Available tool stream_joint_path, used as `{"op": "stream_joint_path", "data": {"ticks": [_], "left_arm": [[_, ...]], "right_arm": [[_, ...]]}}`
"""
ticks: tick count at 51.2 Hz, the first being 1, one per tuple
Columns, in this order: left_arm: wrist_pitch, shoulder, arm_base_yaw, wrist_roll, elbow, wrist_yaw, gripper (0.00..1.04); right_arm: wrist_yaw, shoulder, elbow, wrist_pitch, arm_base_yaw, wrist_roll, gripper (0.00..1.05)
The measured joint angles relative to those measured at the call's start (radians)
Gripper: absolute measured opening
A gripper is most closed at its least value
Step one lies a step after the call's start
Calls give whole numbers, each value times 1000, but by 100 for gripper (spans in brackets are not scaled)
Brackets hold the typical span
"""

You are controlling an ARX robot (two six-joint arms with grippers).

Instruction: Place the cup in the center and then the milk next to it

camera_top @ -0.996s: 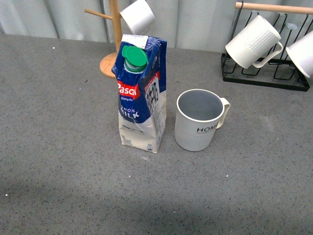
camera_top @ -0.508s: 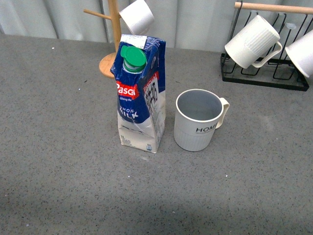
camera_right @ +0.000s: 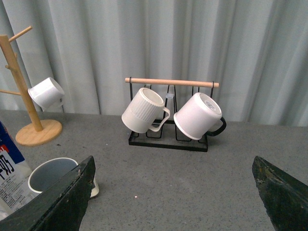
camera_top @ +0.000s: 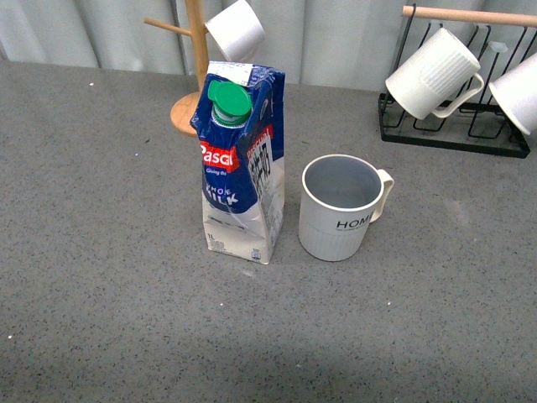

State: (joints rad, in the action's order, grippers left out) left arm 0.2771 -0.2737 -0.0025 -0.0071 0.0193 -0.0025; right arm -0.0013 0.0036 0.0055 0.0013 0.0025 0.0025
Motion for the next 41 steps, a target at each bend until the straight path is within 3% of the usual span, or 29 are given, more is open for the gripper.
{"op": "stream_joint_path", "data": {"ticks": [18,23,31,41], "left_arm": [[-98,98,0,0,0,0,4],[-259,228,0,0,0,2,4],[-275,268,0,0,0,2,4],[-276,269,0,0,0,2,33]], "right_arm": [[0,0,0,0,0,0,95],[0,0,0,0,0,0,95],[0,0,0,0,0,0,95],[0,0,0,0,0,0,95]]}}
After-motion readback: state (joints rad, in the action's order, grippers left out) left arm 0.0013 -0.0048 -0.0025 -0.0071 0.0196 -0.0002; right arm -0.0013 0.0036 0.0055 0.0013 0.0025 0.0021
